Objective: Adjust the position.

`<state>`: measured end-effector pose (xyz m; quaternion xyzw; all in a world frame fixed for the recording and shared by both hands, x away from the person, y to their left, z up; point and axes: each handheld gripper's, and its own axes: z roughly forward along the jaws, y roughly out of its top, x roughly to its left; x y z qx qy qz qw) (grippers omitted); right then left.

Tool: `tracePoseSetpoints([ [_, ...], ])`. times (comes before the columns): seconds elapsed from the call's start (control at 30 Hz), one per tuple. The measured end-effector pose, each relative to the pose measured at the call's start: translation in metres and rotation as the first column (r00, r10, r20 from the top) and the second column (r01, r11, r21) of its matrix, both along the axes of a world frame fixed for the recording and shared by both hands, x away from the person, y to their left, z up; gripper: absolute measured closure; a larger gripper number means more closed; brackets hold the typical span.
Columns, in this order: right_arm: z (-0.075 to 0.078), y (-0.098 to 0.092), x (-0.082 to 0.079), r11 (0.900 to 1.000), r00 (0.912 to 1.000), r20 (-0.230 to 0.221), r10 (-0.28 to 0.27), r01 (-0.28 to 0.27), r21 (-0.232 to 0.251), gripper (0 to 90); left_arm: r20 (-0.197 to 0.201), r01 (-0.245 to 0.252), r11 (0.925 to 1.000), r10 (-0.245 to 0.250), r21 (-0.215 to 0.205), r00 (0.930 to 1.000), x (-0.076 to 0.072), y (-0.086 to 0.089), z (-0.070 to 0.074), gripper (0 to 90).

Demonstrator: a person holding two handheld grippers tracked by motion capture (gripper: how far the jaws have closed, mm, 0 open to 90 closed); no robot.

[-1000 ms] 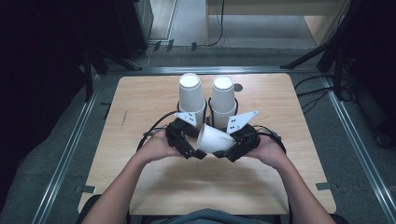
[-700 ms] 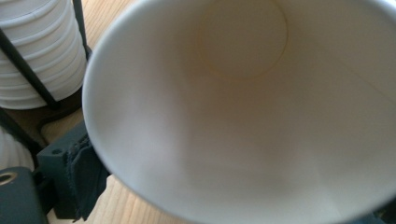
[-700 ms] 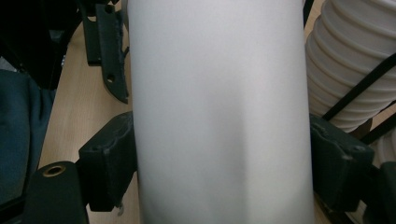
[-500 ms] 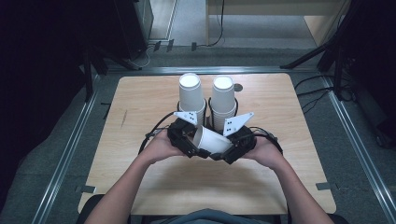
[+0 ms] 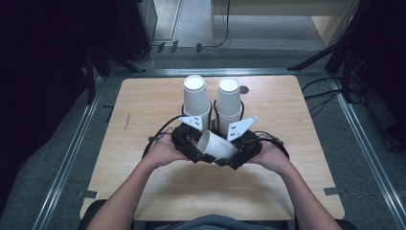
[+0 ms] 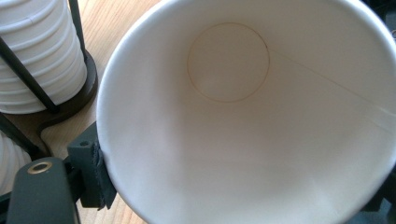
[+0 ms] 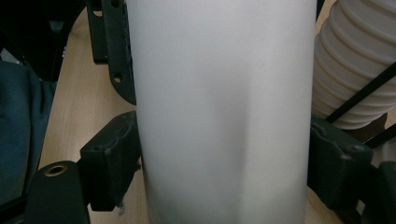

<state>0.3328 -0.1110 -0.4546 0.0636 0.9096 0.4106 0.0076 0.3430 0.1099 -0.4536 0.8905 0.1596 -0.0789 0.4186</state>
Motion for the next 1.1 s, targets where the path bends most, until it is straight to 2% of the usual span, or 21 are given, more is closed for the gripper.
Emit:
tracePoseSetpoints([
  [0.13,0.001,-0.001,-0.001,1.000,1.0000,0.006,-0.002,0.002,0.007,16.8,0.011,-0.002,1.0000,0.002,-0.003,0.9999,-0.002,0.002,0.002,12.4],
  [0.27,0.002,-0.005,0.001,1.000,0.9998,-0.009,-0.019,0.019,-0.003,14.2,-0.005,-0.010,0.9999,0.010,-0.004,0.9999,-0.001,0.007,0.004,12.4],
  [0.53,0.000,-0.010,0.001,0.999,0.9993,-0.020,-0.031,0.031,-0.031,14.1,-0.005,-0.036,0.9992,0.036,0.018,0.9993,0.002,0.021,0.010,12.3],
  [0.6,0.000,-0.011,0.001,0.999,0.9990,-0.027,-0.036,0.036,-0.030,14.2,0.006,-0.043,0.9987,0.043,0.028,0.9991,0.003,0.024,0.011,12.3],
  [0.8,-0.002,-0.010,0.001,0.999,0.9989,-0.030,-0.035,0.034,-0.036,14.1,0.019,-0.032,0.9939,0.030,0.106,0.9994,0.006,0.025,0.014,12.3],
  [0.87,-0.002,-0.009,0.001,0.999,0.9988,-0.027,-0.040,0.039,-0.037,14.1,0.029,-0.018,0.9888,0.014,0.148,0.9995,0.007,0.025,0.016,12.3],
  [0.93,-0.003,-0.009,0.001,0.999,0.9988,-0.028,-0.039,0.038,-0.037,14.2,0.031,-0.011,0.9861,0.006,0.166,0.9995,0.008,0.025,0.018,12.3],
  [1.1,-0.003,-0.008,0.002,0.999,0.9989,-0.029,-0.037,0.036,-0.032,14.2,0.045,0.014,0.9693,-0.025,0.246,0.9987,0.012,0.020,0.022,12.3],
])
